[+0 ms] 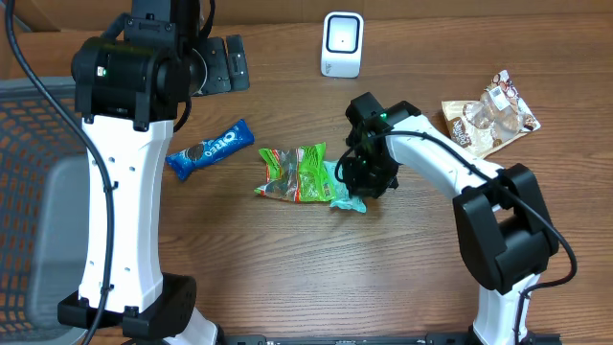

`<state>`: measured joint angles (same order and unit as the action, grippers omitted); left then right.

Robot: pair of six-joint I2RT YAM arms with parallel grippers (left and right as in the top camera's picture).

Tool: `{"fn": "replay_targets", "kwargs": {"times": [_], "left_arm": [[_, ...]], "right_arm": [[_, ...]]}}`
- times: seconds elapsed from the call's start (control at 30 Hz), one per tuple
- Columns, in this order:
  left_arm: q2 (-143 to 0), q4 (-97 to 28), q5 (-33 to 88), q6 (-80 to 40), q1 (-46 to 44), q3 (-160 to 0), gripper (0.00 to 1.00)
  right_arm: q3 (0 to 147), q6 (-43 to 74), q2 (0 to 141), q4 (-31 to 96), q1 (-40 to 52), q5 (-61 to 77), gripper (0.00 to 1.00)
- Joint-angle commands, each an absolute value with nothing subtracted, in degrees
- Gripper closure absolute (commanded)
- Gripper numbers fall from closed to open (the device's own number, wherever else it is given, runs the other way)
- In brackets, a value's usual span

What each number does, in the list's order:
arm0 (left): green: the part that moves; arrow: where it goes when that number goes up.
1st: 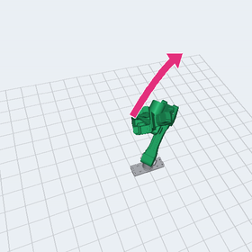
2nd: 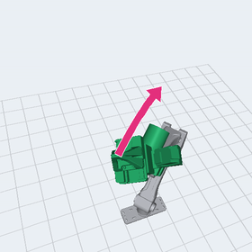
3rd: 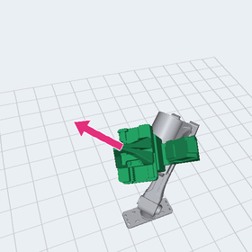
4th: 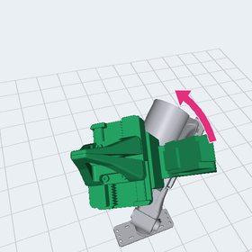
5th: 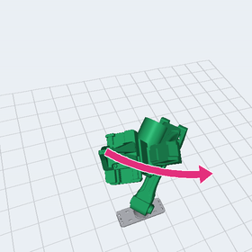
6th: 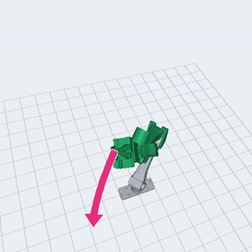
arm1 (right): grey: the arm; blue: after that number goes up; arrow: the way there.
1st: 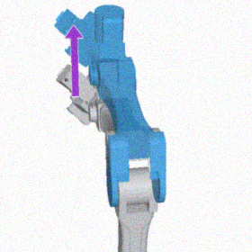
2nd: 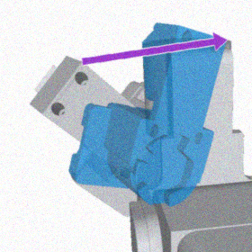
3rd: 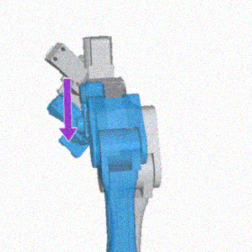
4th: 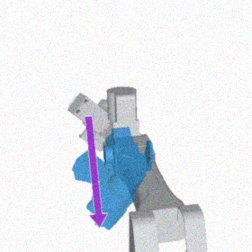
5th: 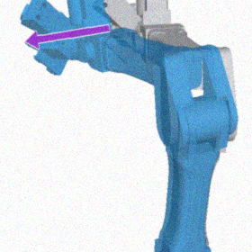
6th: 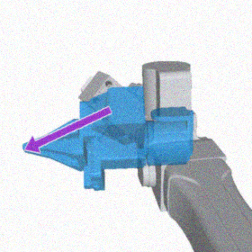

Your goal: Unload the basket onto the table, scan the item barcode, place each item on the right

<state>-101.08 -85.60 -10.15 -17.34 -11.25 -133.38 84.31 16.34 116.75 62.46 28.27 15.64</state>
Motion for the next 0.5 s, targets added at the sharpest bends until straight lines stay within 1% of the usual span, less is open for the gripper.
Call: {"fn": "replay_targets", "kwargs": {"times": [0.0,0.3,0.47], "left_arm": [[-101.14,-85.47,-10.92,-16.27,-11.27,-133.27,0.0],[-101.14,-85.45,-10.92,-16.27,-11.27,-133.27,0.0],[-101.14,-85.47,-10.92,-16.27,-11.27,-133.27,0.0]], "right_arm": [[84.25,16.73,117.47,63.0,28.23,7.29,0.96],[85.17,16.69,117.45,63.4,27.9,-19.11,0.96],[89.65,16.69,117.23,64.82,27.44,-21.61,0.95]]}}
